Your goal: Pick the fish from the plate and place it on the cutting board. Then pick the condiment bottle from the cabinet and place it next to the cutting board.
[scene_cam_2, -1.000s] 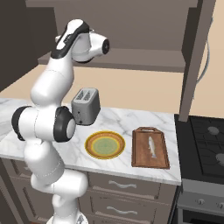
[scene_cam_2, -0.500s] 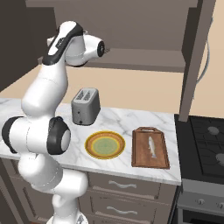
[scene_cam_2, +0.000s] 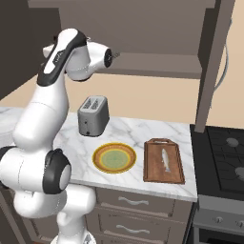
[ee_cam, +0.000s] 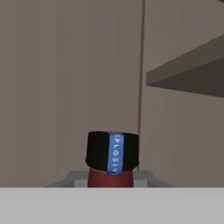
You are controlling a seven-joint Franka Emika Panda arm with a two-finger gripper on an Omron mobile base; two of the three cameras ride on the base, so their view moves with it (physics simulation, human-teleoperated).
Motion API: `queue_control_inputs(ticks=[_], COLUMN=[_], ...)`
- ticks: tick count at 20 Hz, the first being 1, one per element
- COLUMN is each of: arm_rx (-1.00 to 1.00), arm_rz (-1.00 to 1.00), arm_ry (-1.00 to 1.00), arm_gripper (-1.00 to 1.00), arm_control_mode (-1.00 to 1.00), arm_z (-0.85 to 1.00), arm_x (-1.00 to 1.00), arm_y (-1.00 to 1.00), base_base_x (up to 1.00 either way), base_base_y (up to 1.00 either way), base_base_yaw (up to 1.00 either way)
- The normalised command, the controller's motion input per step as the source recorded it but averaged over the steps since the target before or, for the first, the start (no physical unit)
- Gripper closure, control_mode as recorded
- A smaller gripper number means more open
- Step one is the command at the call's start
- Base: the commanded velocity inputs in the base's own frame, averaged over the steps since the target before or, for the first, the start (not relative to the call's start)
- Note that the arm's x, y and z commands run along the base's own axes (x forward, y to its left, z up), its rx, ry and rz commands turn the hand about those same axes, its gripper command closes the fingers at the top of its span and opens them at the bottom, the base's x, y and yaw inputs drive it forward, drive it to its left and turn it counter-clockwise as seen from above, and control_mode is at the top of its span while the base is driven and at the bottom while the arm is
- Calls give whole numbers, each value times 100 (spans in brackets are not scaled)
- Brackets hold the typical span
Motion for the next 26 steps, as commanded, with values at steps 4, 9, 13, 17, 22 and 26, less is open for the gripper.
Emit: queue_control_inputs(ticks=[4,9,13,17,22,26], arm_rx=[0,0,0,0,0,0], arm_rz=[3,2,2,4,4,4], arm_ry=[0,0,0,0,0,1], arm_gripper=[100,100,100,100,100,100], arm_control_mode=[-100,-100,-100,-100,-100,-100], arm_z=[0,1,0,0,0,-13], arm_x=[-71,-69,-74,-77,-79,-72], arm_y=[0,0,0,-10,-13,-8], base_base_x=[0,0,0,0,0,0], base_base_y=[0,0,0,0,0,0], base_base_yaw=[0,0,0,0,0,0])
